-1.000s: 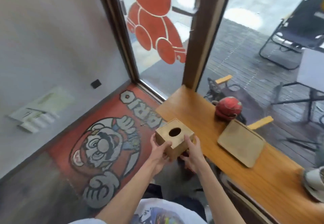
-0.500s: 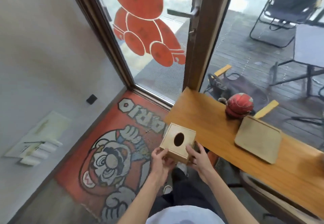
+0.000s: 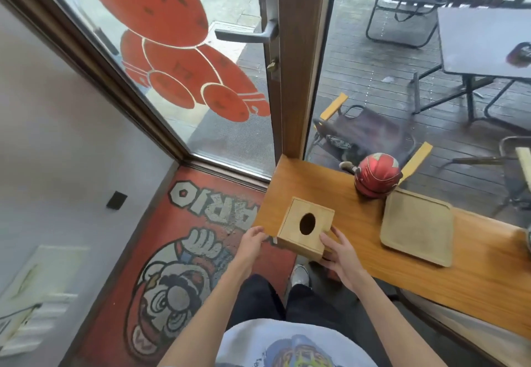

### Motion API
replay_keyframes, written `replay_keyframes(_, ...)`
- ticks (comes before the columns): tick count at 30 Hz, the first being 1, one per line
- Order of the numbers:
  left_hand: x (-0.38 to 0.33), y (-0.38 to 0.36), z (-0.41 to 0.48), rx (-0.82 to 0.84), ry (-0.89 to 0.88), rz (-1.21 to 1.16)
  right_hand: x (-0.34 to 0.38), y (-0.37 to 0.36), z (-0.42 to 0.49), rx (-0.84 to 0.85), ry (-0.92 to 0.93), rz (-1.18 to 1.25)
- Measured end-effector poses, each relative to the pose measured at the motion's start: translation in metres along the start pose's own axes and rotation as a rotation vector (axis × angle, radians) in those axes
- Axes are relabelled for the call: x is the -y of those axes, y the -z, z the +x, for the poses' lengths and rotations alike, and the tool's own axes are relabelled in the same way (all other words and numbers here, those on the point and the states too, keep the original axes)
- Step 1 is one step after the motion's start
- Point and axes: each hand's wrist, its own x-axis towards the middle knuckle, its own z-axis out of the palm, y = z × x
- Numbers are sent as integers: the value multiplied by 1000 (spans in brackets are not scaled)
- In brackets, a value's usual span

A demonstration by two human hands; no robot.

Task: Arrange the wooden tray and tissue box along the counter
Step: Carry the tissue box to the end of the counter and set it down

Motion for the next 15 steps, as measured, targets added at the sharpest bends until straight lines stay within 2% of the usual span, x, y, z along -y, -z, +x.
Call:
replay_keyframes(7, -19, 32, 69, -13, 10, 148, 3, -30, 53, -6, -15, 26)
replay_keyframes(15, -48, 30, 121, 188, 50, 144, -8, -72, 103, -43, -16, 61)
